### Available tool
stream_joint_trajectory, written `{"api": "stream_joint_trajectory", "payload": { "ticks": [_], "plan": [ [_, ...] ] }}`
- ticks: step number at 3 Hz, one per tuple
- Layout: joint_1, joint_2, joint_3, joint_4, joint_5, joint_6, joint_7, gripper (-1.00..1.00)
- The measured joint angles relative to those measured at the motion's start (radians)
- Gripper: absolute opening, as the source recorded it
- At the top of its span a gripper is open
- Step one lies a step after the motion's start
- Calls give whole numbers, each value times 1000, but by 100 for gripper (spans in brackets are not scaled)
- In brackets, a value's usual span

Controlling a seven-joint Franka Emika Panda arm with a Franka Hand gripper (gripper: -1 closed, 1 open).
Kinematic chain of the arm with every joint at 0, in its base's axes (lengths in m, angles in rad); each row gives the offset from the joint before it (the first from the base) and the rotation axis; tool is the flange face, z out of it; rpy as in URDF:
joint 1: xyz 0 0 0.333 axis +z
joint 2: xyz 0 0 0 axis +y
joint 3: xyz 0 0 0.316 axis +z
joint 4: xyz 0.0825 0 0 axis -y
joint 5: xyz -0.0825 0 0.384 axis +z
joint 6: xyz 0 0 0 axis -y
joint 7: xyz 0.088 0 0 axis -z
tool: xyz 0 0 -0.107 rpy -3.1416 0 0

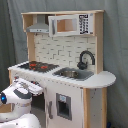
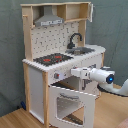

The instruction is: Play with the kitchen

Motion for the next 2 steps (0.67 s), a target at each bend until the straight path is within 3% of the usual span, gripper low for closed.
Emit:
{"api": "stream_joint_trajectory", "payload": {
  "ticks": [2],
  "plan": [
    [0,0,0,0,0,0,212,-100]
  ]
}}
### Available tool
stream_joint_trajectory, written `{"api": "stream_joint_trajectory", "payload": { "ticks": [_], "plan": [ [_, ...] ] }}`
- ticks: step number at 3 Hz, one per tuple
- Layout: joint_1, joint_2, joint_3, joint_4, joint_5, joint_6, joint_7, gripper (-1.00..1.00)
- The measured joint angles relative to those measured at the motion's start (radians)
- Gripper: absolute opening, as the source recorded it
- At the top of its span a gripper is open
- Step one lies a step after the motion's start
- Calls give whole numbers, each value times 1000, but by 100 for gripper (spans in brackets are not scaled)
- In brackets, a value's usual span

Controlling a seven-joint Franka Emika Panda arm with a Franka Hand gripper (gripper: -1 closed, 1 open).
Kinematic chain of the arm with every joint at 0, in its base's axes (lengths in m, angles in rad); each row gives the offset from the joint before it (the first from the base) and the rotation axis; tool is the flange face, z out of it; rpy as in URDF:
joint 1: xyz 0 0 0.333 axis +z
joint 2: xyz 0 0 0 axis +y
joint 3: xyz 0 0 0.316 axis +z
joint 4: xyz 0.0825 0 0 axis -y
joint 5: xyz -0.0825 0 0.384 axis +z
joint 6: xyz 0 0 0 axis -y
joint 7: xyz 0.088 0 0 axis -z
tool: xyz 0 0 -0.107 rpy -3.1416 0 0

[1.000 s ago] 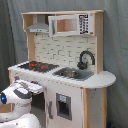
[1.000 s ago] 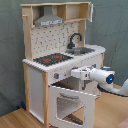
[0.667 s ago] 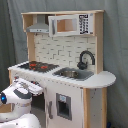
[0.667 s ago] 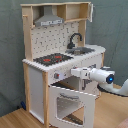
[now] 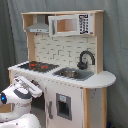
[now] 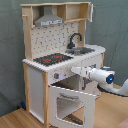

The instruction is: Play with the kitchen

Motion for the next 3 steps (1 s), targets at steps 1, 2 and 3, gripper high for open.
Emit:
{"api": "stream_joint_trajectory", "payload": {
  "ticks": [1,2,3],
  "plan": [
    [0,1,0,0,0,0,109,-100],
    [0,1,0,0,0,0,211,-100],
    [0,1,0,-1,0,0,318,-100]
  ]
}}
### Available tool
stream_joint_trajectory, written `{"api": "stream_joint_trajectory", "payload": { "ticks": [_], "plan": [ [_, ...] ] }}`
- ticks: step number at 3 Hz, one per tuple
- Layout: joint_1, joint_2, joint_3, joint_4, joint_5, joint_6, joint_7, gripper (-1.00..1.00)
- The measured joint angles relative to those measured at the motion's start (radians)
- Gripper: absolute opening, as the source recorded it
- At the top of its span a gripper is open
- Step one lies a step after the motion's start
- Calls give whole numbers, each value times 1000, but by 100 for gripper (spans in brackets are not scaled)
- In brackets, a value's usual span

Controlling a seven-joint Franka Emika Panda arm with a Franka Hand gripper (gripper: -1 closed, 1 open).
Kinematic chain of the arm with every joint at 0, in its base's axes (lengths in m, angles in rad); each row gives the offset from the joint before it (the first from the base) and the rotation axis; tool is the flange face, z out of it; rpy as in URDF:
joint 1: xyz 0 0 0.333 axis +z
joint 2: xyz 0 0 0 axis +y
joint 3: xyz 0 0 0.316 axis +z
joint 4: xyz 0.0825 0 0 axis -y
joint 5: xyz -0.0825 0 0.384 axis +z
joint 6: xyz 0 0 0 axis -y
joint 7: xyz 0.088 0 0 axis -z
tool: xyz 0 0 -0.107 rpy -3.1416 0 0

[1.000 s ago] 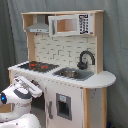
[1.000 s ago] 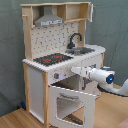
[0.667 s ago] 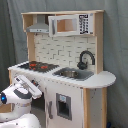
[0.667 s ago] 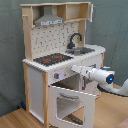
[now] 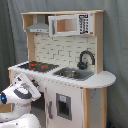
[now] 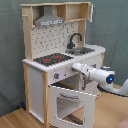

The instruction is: Play with the kitchen

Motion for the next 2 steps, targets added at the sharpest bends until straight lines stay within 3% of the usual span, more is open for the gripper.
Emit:
{"api": "stream_joint_trajectory", "payload": {
  "ticks": [2],
  "plan": [
    [0,0,0,-1,0,1,205,-100]
  ]
}}
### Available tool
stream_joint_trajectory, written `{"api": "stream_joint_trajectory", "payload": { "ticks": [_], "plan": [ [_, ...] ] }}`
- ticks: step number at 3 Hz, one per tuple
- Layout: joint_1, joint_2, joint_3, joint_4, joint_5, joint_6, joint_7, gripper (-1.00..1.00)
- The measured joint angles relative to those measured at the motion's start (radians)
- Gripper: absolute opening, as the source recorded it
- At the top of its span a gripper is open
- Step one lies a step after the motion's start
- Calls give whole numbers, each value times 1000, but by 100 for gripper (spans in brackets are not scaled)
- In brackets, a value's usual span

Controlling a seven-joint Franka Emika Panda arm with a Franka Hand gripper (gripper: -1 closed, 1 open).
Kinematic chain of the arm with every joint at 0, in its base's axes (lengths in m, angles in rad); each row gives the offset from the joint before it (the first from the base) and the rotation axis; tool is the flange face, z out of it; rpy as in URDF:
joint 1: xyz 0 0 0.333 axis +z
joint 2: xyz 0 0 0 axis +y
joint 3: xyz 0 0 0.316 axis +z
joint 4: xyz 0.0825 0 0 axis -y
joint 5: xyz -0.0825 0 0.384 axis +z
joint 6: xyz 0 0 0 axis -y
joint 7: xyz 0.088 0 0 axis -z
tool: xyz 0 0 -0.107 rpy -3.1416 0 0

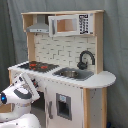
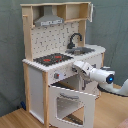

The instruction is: Play with the kitchen

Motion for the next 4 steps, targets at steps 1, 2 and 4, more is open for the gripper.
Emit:
{"api": "stream_joint_trajectory", "payload": {
  "ticks": [1,2,4],
  "plan": [
    [0,0,0,0,0,1,104,-100],
    [0,0,1,-1,0,2,207,-100],
    [2,0,2,8,0,5,225,100]
  ]
}}
